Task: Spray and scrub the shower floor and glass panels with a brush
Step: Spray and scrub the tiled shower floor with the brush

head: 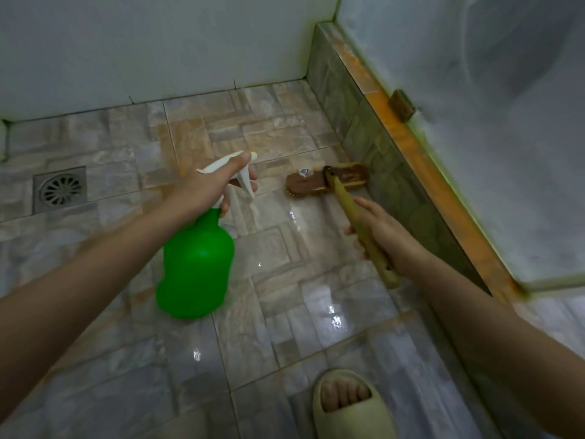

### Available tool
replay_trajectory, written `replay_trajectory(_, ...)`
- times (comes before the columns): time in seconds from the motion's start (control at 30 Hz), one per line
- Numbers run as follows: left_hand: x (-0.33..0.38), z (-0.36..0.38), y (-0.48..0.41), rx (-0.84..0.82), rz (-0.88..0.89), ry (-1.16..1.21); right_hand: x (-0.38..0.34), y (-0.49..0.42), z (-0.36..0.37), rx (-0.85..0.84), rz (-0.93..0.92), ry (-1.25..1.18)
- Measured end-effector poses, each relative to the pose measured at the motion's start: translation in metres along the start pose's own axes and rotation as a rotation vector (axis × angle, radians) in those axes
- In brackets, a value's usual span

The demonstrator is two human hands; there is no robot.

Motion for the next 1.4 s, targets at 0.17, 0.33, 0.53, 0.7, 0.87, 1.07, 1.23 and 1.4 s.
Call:
replay_trajectory(0.17, -0.007, 0.017, 0.013, -0.032, 0.038, -0.102, 0.002, -0.002, 0.000, 0.214, -0.240, 1.075)
replay_trajectory(0.33, -0.012, 0.029, 0.031, -0.092, 0.076, -0.134, -0.002, 0.025, -0.033, 0.111, -0.222, 1.266)
replay_trajectory(0.53, -0.021, 0.035, 0.036, -0.170, 0.016, -0.144, 0.011, 0.036, -0.015, 0.137, -0.219, 1.196)
replay_trajectory(0.7, -0.023, 0.046, 0.037, -0.152, 0.023, -0.202, 0.014, 0.055, -0.040, 0.058, -0.087, 1.290)
replay_trajectory(0.87, -0.022, 0.058, 0.037, -0.190, 0.046, -0.190, 0.008, 0.041, -0.013, 0.141, -0.177, 1.229)
replay_trajectory(1.07, -0.020, 0.063, 0.037, -0.147, 0.077, -0.204, 0.001, 0.083, -0.034, -0.064, -0.035, 1.433)
replay_trajectory(1.23, -0.013, 0.050, 0.034, -0.130, 0.099, -0.147, -0.026, 0.013, -0.018, 0.107, -0.245, 1.253)
replay_trajectory(1.4, -0.004, 0.027, 0.018, -0.032, 0.092, -0.095, -0.037, 0.010, -0.023, 0.021, -0.040, 1.400)
Point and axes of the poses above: each hand's wrist, its own y-axis away from the middle knuckle, its own z-axis out of the palm, x = y × z, the point moved 1 cm from there along -y, towards the middle knuckle, and after that the axes turned 13 degrees about y, right-handed, at the moved point
